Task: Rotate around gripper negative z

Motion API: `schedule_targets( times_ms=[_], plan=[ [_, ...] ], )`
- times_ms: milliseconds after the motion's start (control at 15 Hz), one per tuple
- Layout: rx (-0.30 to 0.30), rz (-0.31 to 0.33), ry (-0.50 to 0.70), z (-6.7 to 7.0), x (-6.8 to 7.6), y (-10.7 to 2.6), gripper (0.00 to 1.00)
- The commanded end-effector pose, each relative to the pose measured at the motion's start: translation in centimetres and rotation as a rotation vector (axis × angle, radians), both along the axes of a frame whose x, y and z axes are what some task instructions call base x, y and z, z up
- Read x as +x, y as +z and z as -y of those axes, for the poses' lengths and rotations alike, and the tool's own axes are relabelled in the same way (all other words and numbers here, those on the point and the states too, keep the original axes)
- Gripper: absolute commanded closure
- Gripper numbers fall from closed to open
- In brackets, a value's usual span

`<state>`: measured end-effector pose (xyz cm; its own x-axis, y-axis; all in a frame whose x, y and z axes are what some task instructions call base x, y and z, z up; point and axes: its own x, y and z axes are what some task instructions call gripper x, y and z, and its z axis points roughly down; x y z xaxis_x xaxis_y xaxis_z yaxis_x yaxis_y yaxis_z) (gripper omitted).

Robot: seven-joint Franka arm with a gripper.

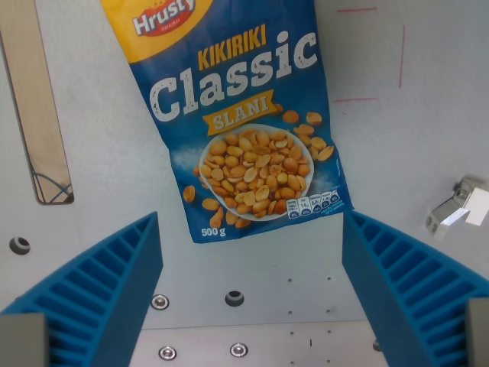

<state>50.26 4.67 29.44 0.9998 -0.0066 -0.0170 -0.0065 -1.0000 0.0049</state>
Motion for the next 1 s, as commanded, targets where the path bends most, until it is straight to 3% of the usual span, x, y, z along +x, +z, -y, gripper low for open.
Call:
schedule_targets(
  times_ms=[67,1000],
  plan=[
    [0.000,0.004,0.013,0.00,0.01,0.18,0.00],
    [0.003,0.003,0.200,0.00,0.01,0.18,0.00]
  ],
)
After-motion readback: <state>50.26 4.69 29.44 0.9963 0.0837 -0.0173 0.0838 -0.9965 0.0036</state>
